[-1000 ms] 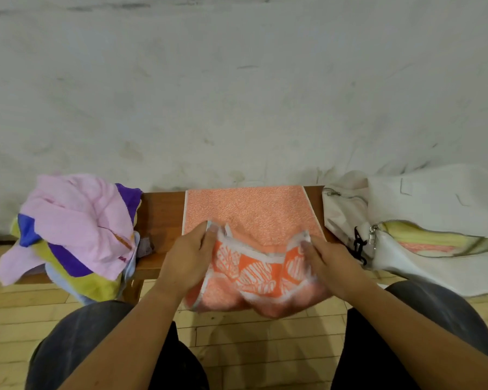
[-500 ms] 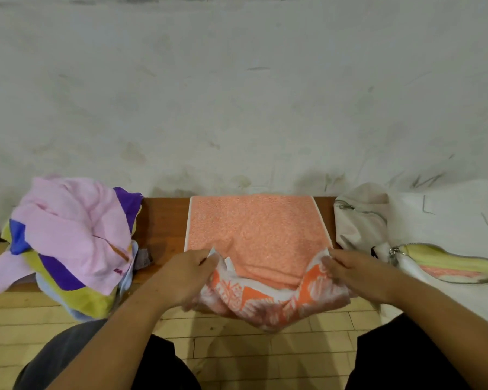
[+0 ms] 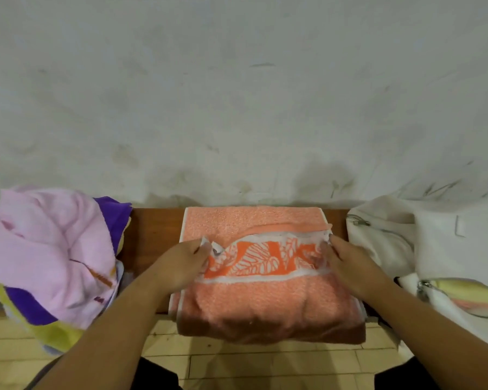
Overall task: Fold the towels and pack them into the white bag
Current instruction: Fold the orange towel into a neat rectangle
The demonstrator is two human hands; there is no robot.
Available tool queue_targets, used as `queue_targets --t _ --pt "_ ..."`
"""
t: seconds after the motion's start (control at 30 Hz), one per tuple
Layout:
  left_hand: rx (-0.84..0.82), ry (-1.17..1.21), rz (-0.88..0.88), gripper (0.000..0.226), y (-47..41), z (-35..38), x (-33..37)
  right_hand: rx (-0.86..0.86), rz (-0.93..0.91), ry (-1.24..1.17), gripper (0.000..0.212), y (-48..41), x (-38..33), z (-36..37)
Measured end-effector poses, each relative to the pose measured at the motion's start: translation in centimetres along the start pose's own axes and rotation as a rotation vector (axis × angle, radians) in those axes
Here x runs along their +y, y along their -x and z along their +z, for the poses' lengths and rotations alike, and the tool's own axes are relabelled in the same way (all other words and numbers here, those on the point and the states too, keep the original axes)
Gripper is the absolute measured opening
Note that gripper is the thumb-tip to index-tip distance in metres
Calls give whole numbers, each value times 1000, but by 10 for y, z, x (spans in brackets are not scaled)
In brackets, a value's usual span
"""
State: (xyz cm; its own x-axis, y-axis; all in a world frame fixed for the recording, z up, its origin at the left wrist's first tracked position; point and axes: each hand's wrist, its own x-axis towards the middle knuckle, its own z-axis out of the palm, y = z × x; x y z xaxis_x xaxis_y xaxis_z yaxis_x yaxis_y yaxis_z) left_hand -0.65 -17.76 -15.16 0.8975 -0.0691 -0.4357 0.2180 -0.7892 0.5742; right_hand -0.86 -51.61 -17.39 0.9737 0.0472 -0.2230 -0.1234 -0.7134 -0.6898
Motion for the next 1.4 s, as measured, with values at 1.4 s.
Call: queue_targets --t 1.4 --pt "501 -11 -155 27 -92 -10 -30 325 247 158 28 -101 9 10"
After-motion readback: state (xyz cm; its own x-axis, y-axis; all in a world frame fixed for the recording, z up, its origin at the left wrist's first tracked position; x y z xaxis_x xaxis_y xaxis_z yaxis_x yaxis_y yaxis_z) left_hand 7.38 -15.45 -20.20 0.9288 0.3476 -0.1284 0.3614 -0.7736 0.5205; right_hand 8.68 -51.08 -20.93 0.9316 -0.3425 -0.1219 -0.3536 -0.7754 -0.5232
